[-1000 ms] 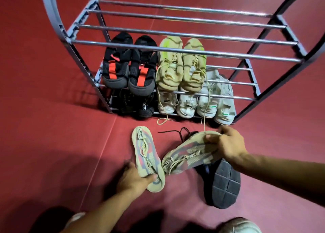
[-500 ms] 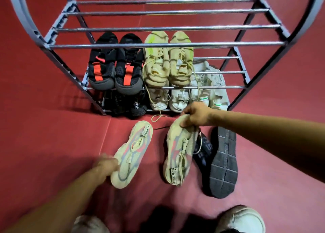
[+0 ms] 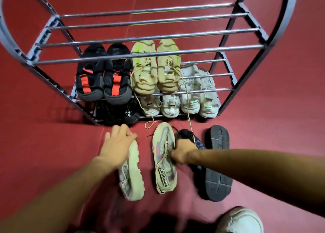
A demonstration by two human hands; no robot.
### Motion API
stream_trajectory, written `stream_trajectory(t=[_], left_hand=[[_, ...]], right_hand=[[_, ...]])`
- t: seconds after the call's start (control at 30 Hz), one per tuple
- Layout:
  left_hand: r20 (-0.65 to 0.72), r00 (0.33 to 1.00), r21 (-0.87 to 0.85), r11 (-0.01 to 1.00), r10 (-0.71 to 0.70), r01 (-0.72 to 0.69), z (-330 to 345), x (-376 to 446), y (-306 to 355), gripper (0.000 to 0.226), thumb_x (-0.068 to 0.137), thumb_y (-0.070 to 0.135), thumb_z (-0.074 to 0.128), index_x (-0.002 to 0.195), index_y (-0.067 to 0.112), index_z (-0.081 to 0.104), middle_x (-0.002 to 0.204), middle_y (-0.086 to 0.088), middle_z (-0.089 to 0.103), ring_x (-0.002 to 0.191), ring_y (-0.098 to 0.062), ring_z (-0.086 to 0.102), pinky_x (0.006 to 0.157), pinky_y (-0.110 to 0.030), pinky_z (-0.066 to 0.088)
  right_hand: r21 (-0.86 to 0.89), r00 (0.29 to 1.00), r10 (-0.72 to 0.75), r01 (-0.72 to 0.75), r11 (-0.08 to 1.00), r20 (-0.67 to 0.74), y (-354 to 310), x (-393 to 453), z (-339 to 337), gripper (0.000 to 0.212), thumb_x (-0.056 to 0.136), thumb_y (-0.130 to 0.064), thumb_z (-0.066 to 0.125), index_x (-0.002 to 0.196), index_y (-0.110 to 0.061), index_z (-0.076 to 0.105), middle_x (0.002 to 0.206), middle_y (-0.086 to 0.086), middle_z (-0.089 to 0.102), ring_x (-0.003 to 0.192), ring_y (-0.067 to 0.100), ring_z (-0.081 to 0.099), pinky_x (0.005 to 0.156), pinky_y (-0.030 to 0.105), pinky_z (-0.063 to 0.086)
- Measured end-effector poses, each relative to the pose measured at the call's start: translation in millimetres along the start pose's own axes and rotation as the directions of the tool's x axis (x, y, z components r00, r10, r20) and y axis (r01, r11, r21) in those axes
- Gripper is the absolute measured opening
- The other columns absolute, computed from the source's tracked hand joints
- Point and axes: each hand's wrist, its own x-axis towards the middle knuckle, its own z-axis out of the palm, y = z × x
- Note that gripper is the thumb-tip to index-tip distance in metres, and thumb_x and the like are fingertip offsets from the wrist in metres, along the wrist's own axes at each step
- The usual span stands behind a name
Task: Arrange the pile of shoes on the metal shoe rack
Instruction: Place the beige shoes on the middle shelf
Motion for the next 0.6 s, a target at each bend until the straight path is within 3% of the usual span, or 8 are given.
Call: stream_trajectory(t=[0.07,0.1,0.17,0.2,0.27,0.43,0.53,0.6], left_hand=[[-0.022,0.993,-0.261,0.96,-0.113,0.104,23,-4,29,0.069,0.082,0.021,0.066,0.144,0.037,0.038,0.127,0.0,0.037,0.116,-0.026,0.04,0.09,-0.042,0.041],[0.019,0.973,-0.409,0.886,-0.232,0.219,37,-8,41,0.076,0.081,0.028,0.07,0.147,0.036,0.032,0.128,-0.001,0.037,0.117,-0.028,0.043,0.093,-0.044,0.044],[0.179,0.862,-0.661,0.591,-0.474,0.463,67,-18,59,0.083,0.079,0.042,0.074,0.149,0.03,0.03,0.132,-0.008,0.041,0.12,-0.036,0.048,0.1,-0.046,0.045],[0.273,0.783,-0.706,0.436,-0.559,0.558,79,-21,61,0.083,0.078,0.049,0.073,0.147,0.024,0.033,0.134,-0.013,0.045,0.122,-0.039,0.05,0.102,-0.046,0.044],[0.407,0.675,-0.678,0.292,-0.615,0.675,96,-26,57,0.084,0.076,0.062,0.069,0.138,0.009,0.045,0.134,-0.021,0.052,0.126,-0.04,0.05,0.105,-0.044,0.043],[0.458,0.691,-0.633,0.34,-0.559,0.695,91,-32,47,0.075,0.079,0.07,0.059,0.118,0.006,0.056,0.123,-0.017,0.064,0.117,-0.036,0.06,0.096,-0.037,0.05],[0.468,0.694,-0.598,0.382,-0.547,0.704,88,-31,52,0.07,0.078,0.066,0.063,0.115,0.006,0.06,0.123,-0.017,0.066,0.116,-0.034,0.062,0.093,-0.036,0.05],[0.496,0.713,-0.651,0.331,-0.496,0.683,93,-32,55,0.057,0.073,0.064,0.069,0.091,0.011,0.062,0.103,-0.015,0.072,0.096,-0.03,0.069,0.079,-0.036,0.051]], right_hand=[[-0.028,0.995,0.017,-0.015,0.999,0.098,5,-6,26,0.04,0.097,-0.038,0.05,0.113,-0.006,0.069,0.114,0.016,0.071,0.106,0.031,0.069,0.083,0.031,0.053],[-0.026,0.994,0.036,-0.034,0.999,0.103,5,-8,37,0.044,0.097,-0.039,0.048,0.118,-0.005,0.066,0.117,0.016,0.07,0.108,0.032,0.068,0.087,0.032,0.052],[-0.004,0.995,0.074,-0.074,0.997,0.069,6,-12,51,0.042,0.096,-0.036,0.047,0.119,-0.004,0.064,0.121,0.017,0.068,0.111,0.033,0.065,0.09,0.033,0.051],[-0.004,0.997,0.075,-0.075,0.997,0.029,8,-13,51,0.039,0.097,-0.032,0.046,0.116,-0.003,0.064,0.121,0.018,0.068,0.112,0.034,0.065,0.09,0.034,0.05],[-0.012,0.997,0.047,-0.047,0.999,-0.057,17,-18,43,0.036,0.098,-0.03,0.044,0.108,-0.003,0.066,0.117,0.021,0.068,0.108,0.037,0.066,0.087,0.036,0.051],[-0.127,0.961,-0.163,0.137,0.982,-0.224,36,-36,-5,0.031,0.096,-0.031,0.046,0.07,-0.015,0.052,0.091,0.022,0.071,0.086,0.04,0.065,0.07,0.038,0.048],[-0.043,0.945,-0.192,0.188,0.981,-0.265,28,-52,-12,0.038,0.093,-0.028,0.051,0.059,-0.016,0.039,0.073,0.016,0.065,0.073,0.034,0.06,0.063,0.034,0.039],[0.047,0.945,-0.205,0.224,0.973,-0.255,17,-67,-5,0.037,0.091,-0.033,0.047,0.059,-0.016,0.039,0.065,0.007,0.057,0.066,0.027,0.054,0.063,0.036,0.04]])
